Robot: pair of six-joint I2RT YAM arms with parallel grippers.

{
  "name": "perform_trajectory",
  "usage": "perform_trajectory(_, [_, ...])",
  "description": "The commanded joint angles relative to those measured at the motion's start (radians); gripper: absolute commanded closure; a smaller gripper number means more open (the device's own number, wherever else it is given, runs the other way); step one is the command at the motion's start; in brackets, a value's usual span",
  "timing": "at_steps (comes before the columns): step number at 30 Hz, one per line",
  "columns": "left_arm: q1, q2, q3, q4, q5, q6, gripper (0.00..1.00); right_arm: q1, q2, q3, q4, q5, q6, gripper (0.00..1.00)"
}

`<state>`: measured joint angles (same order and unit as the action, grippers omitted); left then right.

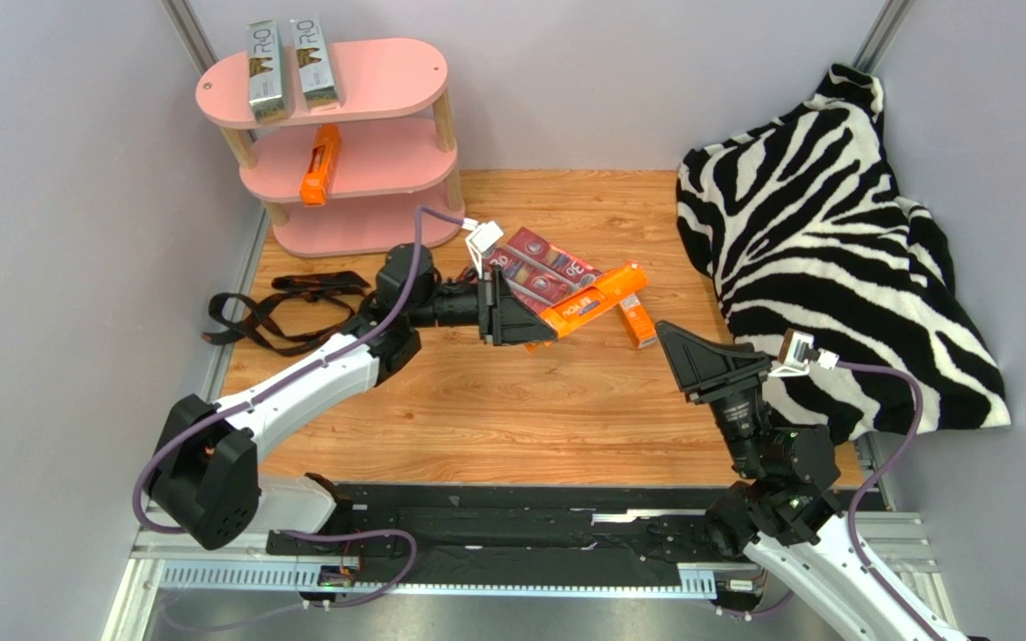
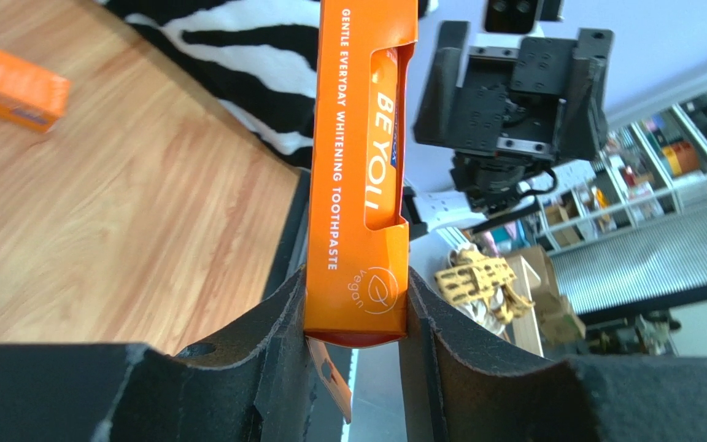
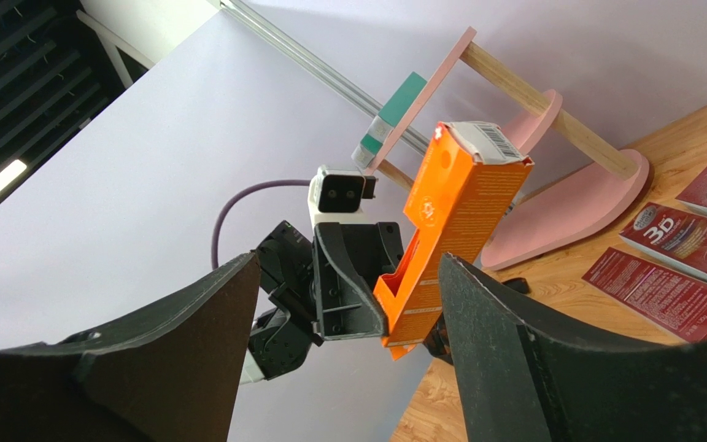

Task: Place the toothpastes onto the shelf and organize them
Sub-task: Pick up the toothpaste from the center of the board, then place the toothpaste on the shelf.

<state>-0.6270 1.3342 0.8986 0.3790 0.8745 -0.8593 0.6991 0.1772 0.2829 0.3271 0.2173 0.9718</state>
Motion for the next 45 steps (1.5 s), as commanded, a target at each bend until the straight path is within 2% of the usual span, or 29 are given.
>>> perform_trajectory(1, [0.070, -0.090, -0.067, 0.075, -0.022, -0.018, 0.62, 0.004, -0.015, 0.038, 0.000, 0.010, -0.016, 0.25])
perform_trajectory(5, [0.150, -0.125, -0.145, 0.109, -0.009, -0.034, 0.62, 0.005, -0.016, 0.033, -0.006, 0.014, -0.016, 0.25])
perform_trajectory(17, [0.501, -0.224, -0.326, 0.113, 0.046, -0.066, 0.62, 0.004, -0.015, 0.038, -0.037, 0.014, -0.025, 0.24])
perform_trajectory(27, [0.716, -0.210, -0.319, 0.086, 0.034, -0.109, 0.61, 0.005, -0.016, 0.041, -0.066, 0.014, -0.030, 0.23])
perform_trajectory(36, [0.809, -0.127, -0.273, 0.135, -0.028, -0.228, 0.57, 0.005, -0.019, 0.039, -0.089, 0.027, -0.044, 0.23])
perform_trajectory(45, [0.851, 0.032, -0.222, 0.391, -0.003, -0.414, 0.59, 0.005, -0.025, 0.052, -0.125, 0.024, -0.061, 0.22])
